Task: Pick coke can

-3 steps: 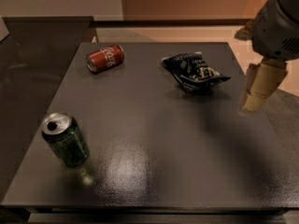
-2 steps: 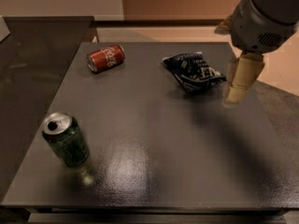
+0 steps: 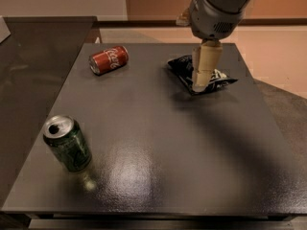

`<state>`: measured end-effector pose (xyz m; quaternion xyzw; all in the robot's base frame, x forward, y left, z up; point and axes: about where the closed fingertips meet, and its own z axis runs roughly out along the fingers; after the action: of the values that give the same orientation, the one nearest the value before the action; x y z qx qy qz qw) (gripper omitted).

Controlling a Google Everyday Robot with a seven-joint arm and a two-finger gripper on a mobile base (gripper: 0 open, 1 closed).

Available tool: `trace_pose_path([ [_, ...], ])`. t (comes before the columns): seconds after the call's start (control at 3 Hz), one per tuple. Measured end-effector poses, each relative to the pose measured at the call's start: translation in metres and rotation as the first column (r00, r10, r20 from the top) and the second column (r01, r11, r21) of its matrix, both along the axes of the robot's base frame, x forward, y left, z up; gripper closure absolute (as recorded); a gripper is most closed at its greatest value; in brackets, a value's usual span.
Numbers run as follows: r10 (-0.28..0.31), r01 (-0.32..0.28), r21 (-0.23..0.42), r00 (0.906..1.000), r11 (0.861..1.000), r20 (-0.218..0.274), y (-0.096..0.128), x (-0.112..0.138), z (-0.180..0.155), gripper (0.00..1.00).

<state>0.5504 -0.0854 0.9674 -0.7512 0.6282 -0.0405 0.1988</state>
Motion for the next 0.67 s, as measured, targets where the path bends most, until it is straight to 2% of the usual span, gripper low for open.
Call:
trace_pose_path([
  [0.33,0.079,-0.078,-0.011,0.9969,0.997,0.006,0.035,0.028,-0.009,0.00],
  [0.67,0.145,-0.144,-0.031,0.9894,0.989,0.013,0.065,0.048,-0.020,0.00],
])
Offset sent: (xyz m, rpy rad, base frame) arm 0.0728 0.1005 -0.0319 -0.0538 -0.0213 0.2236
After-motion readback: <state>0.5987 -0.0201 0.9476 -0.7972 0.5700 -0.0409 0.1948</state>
